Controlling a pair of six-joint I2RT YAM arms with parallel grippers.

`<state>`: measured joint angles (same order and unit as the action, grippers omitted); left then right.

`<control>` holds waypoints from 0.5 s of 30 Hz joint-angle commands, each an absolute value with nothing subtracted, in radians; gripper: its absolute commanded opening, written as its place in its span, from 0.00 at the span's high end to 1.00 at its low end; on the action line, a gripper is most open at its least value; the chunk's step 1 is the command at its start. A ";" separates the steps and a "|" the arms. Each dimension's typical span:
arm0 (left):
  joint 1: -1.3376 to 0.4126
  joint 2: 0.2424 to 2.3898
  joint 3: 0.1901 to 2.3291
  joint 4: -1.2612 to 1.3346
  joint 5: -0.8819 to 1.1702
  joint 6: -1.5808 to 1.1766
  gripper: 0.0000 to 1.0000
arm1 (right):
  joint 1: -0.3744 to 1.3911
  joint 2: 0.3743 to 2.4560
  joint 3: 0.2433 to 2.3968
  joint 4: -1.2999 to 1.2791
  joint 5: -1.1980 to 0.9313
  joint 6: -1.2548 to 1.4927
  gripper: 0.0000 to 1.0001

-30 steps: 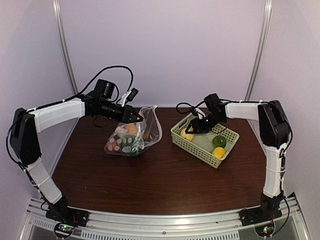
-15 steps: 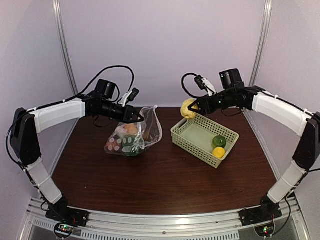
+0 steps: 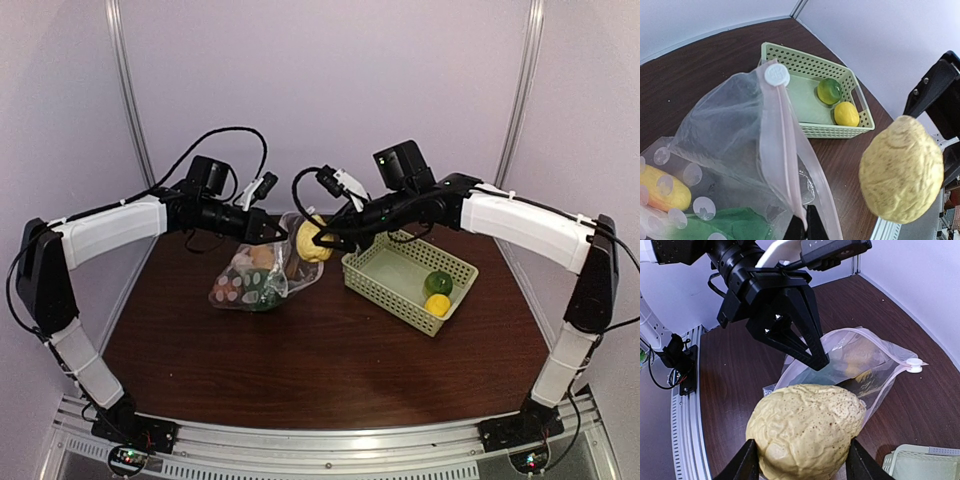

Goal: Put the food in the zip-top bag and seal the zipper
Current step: Place the fake fruit in the zipper food storage bag.

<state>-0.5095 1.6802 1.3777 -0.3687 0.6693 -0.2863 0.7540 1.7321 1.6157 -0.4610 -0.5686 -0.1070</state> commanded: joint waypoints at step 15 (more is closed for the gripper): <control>-0.567 1.577 1.368 -0.333 0.703 -0.278 1.00 | 0.809 1.854 1.742 -0.513 -0.269 -0.153 0.49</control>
<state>-0.5598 1.6047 1.3758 -0.3679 0.6735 -0.2855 0.7914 1.8648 1.7126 -0.5079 -0.3897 -0.1181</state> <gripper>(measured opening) 0.013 0.521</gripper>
